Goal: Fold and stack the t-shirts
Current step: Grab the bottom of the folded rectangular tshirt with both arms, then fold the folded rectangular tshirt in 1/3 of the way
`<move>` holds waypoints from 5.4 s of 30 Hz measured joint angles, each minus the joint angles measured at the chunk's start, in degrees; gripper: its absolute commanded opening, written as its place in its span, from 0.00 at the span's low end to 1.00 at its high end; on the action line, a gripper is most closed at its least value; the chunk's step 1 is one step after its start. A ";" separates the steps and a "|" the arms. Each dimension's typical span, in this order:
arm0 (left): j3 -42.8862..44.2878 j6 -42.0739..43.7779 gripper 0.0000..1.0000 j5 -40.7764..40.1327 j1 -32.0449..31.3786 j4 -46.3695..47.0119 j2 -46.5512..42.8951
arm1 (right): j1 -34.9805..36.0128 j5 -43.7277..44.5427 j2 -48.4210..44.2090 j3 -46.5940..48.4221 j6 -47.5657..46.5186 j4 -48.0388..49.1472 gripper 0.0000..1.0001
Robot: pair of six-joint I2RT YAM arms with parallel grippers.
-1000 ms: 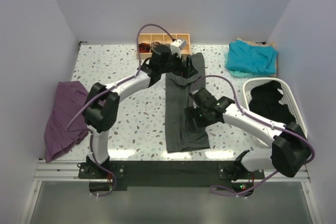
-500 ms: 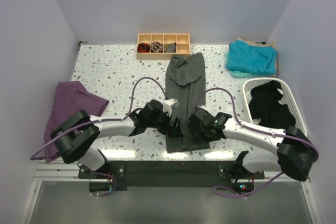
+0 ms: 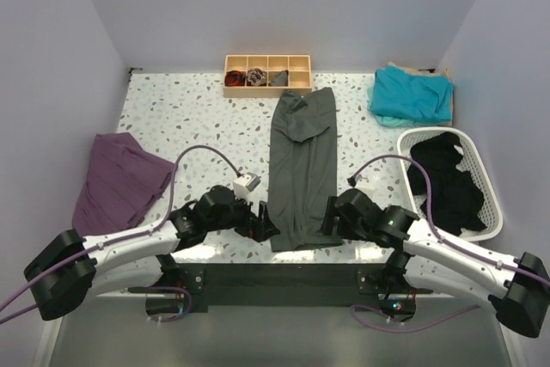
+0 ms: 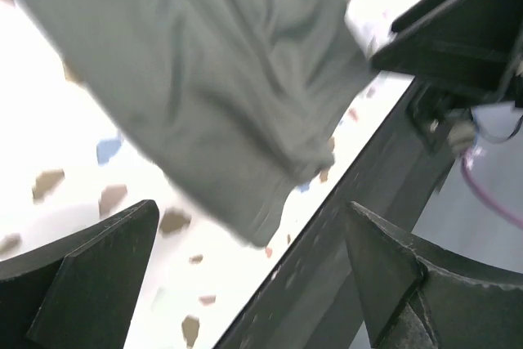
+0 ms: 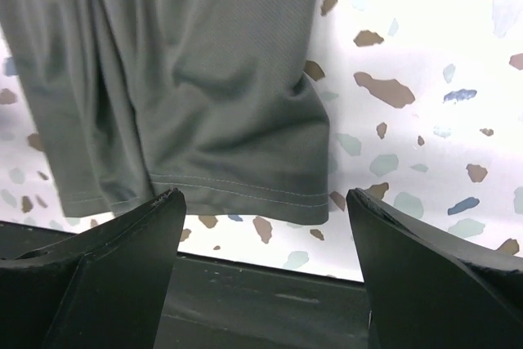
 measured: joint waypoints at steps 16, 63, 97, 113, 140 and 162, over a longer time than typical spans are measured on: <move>-9.79 -7.48 0.98 7.34 0.04 13.99 5.16 | 0.00 -1.95 2.32 -5.44 4.72 1.62 0.78; -4.57 -11.28 0.00 -1.20 -5.16 7.15 13.09 | 0.00 -8.26 4.17 -7.58 1.86 8.83 0.00; 29.03 4.24 0.00 -15.41 2.84 -16.02 24.44 | -8.09 7.08 18.49 20.48 -21.11 4.83 0.08; 45.46 12.26 0.00 -11.89 13.68 -14.97 44.39 | -19.52 3.21 43.52 32.57 -29.18 11.13 0.09; 43.78 14.56 1.00 12.79 18.99 -8.90 43.30 | -22.25 -8.94 46.14 36.87 -32.26 12.39 0.53; 52.37 10.93 1.00 17.84 19.47 -6.47 56.94 | -22.95 -9.64 56.46 39.41 -32.15 12.61 0.56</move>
